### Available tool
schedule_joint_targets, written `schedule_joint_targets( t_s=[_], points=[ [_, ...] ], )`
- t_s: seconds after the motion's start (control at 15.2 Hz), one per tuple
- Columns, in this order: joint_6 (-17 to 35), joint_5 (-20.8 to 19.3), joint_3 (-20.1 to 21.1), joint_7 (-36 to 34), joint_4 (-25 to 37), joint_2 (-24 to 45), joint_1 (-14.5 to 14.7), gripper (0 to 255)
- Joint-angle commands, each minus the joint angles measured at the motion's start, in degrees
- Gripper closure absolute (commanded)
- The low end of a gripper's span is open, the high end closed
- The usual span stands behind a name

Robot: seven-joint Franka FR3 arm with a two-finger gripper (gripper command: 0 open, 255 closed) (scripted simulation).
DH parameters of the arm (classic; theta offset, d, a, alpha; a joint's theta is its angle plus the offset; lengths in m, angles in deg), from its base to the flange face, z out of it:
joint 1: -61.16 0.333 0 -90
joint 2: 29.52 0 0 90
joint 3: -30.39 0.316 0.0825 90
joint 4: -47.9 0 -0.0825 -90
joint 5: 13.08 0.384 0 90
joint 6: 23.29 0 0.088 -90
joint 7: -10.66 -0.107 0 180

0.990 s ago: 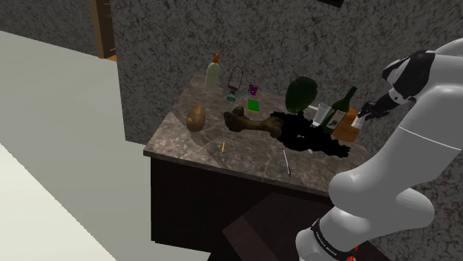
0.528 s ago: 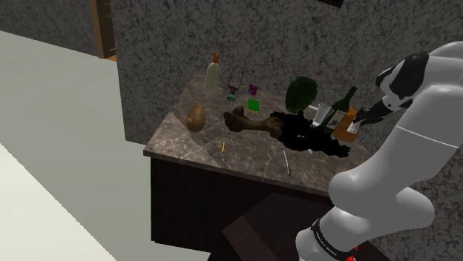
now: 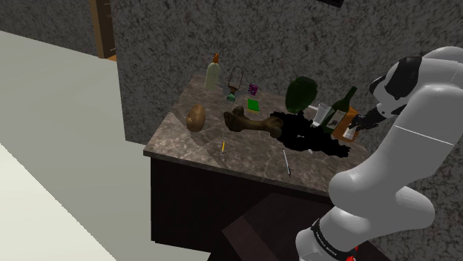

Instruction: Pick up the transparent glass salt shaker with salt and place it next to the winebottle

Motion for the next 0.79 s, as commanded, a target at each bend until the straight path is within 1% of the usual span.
schedule_joint_targets(
  t_s=[0.0, 0.46, 0.73],
  points=[
    [1.19, 1.04, 0.38, 1.01, -0.74, 0.72, -0.2, 255],
    [4.45, 4.71, 1.88, 4.37, -2.09, 3.7, -1.21, 255],
    [4.46, 4.71, 1.89, 4.37, -2.09, 3.69, -1.22, 255]
  ],
)
